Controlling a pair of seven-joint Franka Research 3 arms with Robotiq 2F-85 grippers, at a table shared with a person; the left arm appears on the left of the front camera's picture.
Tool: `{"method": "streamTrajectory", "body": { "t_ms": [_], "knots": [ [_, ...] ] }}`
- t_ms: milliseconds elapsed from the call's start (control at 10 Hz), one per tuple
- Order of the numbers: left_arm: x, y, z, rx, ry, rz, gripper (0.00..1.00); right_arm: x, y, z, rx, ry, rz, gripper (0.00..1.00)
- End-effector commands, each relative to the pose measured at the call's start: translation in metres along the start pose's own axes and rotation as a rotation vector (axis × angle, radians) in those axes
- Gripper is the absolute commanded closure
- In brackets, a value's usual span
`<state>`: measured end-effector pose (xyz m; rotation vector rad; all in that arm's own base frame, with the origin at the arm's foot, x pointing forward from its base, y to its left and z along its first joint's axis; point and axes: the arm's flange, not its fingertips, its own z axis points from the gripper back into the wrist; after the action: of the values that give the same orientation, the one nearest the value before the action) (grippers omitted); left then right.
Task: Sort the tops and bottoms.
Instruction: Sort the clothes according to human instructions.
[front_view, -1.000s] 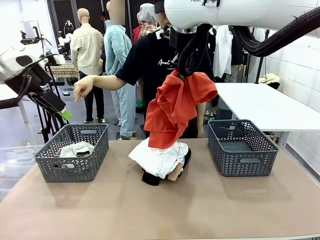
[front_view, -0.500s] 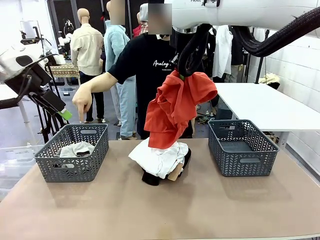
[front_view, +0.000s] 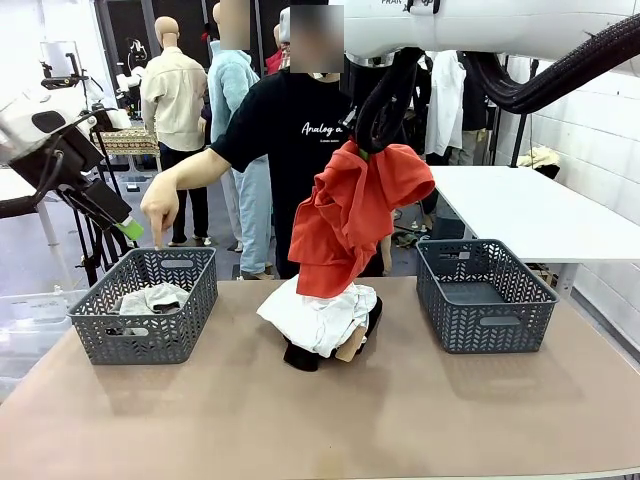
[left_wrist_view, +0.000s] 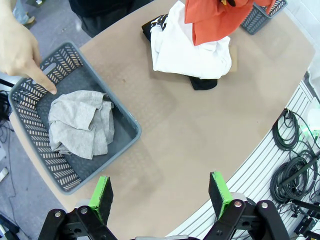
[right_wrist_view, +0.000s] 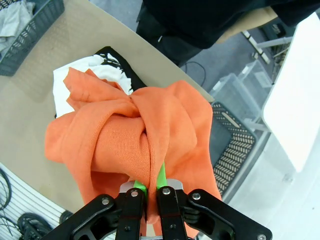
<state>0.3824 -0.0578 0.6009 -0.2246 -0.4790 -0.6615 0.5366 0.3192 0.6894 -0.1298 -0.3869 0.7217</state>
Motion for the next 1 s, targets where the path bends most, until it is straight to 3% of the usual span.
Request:
{"method": "streamTrajectory", "body": {
  "t_ms": [0,900],
  "knots": [
    [0.0006,-0.0004,0.0019,-0.002,0.004,0.004,0.00,-0.0006,-0.0003,0.0042,0.011,-0.011,-0.007,1.00],
    [0.0006,-0.0004,0.0019,-0.002,0.004,0.004,0.00,0.0000,0.0000,0.0000,0.000,0.000,0.000,1.00]
  ]
}}
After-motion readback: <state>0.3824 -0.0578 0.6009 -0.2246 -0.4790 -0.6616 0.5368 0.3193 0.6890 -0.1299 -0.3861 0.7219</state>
